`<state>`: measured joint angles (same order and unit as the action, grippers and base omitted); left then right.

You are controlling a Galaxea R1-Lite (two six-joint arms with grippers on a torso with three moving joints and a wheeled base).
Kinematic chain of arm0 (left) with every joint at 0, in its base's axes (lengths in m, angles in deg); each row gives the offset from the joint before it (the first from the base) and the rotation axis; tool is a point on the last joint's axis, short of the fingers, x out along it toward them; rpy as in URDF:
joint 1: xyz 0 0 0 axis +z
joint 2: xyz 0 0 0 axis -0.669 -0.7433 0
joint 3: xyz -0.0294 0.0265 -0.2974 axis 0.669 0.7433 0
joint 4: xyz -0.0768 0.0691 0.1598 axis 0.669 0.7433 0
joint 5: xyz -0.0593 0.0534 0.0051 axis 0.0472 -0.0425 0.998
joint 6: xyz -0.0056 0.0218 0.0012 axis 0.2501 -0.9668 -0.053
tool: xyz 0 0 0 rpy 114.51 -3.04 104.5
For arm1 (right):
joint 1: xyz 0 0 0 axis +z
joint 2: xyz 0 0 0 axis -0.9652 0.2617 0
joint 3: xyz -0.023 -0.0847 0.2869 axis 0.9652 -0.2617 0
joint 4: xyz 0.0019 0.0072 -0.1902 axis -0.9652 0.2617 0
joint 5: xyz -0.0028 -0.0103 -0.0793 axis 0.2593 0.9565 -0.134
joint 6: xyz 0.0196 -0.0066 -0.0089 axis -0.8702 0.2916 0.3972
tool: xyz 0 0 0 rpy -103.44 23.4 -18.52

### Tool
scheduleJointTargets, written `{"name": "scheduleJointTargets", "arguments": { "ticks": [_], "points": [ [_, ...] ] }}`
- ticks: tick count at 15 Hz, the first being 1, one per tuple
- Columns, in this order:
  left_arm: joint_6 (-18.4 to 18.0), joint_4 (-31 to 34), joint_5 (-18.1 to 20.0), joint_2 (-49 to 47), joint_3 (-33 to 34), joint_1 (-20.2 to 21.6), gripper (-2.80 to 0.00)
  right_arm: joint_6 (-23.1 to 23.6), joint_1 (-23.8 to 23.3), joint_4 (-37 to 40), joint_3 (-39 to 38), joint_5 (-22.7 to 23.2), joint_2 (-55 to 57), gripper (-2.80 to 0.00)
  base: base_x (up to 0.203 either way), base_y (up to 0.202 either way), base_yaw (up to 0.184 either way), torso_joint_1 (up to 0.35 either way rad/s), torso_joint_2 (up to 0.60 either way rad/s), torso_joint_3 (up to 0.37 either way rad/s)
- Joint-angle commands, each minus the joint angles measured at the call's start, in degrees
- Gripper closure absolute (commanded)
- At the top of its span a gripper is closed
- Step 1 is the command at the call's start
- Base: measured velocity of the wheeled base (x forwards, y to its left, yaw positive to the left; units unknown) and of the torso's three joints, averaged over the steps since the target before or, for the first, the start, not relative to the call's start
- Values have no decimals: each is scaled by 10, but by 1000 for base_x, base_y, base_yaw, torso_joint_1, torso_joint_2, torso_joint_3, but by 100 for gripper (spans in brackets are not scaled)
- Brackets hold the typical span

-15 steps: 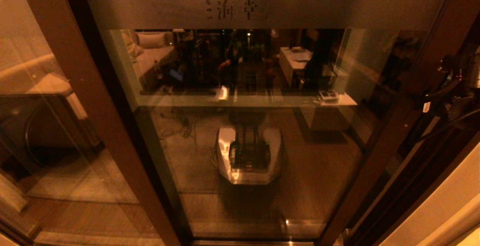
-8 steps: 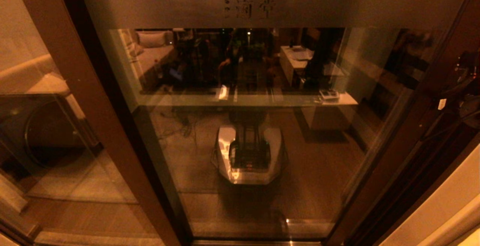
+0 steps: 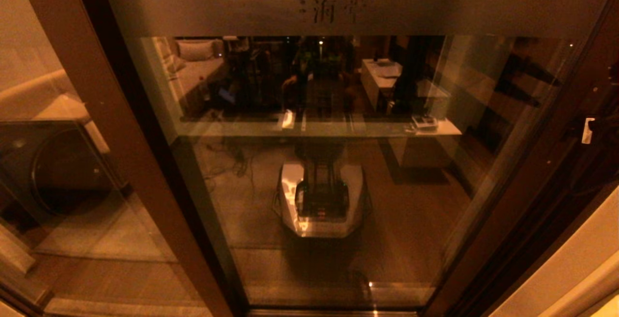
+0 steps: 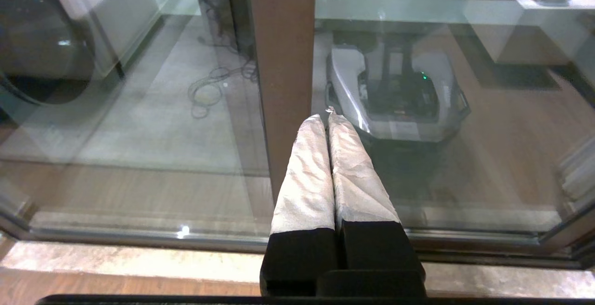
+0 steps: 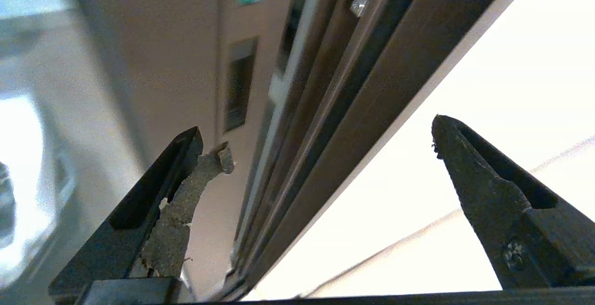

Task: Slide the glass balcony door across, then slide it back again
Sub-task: Close the slid door

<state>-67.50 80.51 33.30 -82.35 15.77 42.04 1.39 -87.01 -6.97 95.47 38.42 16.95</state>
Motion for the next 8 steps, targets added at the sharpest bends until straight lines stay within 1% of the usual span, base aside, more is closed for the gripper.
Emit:
{"name": "scheduleJointTargets", "arguments": {
  "ticks": [1,3,4,5,8],
  "points": [
    [0,0,0,0,0,0,0,0,-15,7,-3,14,-31,-280,0,0,0,0,0,0],
    [0,0,0,0,0,0,0,1,-32,17,-4,40,-32,-280,0,0,0,0,0,0],
    [0,0,0,0,0,0,0,1,-37,24,-4,50,-33,-10,0,0,0,0,0,0],
    [0,0,0,0,0,0,0,-2,-44,26,-2,65,-34,0,0,0,0,0,0,0],
    [0,0,0,0,0,0,0,-15,-56,26,-1,100,-8,0,0,0,0,0,0,0]
  ]
}}
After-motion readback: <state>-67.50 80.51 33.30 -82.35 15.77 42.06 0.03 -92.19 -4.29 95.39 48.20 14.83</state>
